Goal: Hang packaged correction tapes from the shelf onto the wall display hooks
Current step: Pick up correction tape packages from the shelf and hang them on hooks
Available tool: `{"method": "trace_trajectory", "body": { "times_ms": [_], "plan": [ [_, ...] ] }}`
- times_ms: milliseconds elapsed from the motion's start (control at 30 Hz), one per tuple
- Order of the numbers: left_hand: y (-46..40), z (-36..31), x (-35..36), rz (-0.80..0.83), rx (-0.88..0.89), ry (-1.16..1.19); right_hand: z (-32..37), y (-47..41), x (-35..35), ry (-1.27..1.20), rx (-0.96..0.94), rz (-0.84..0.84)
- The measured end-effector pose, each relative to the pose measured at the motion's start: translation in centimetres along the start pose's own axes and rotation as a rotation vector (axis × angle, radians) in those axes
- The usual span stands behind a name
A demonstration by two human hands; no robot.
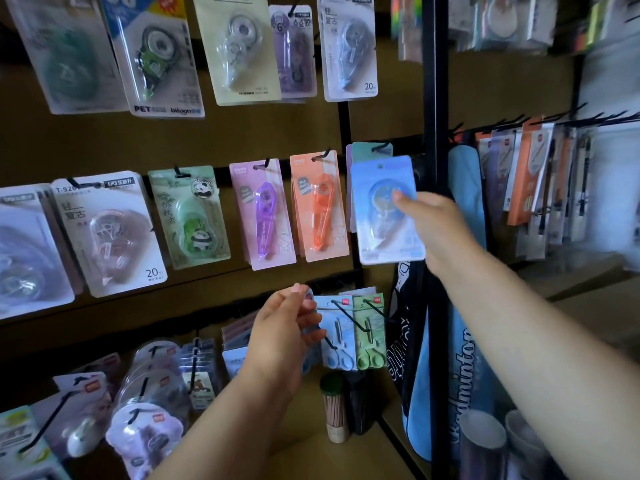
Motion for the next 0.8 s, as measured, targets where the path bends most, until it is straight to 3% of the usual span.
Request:
{"method": "trace_trajectory", "body": {
  "times_ms": [433, 633, 800],
  "plan": [
    [-0.8, 0.9, 0.0, -0.001, -0.034, -0.049, 2.1, -3.8, -0.8, 0.031, -0.016, -0.024],
    [-1.3, 0.3, -0.2, -0.053, 0.100, -0.460, 1.5, -4.5, -1.5, 0.148, 0.022, -0.122],
    [-1.5, 0.1, -0.6, -0.087, 0.130, -0.564, 0.3, -5.1, -1.3, 0.215, 0.046, -0.134]
  ]
}}
Point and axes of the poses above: each hand's wrist, its own y-axis away from the middle knuckle, its own x-axis out of the palm, z = x × y, the point moved 9 cm from there along -y, towards the middle knuckle, and after that the axes turned 11 degrees about -x, right-handed, at the moved point
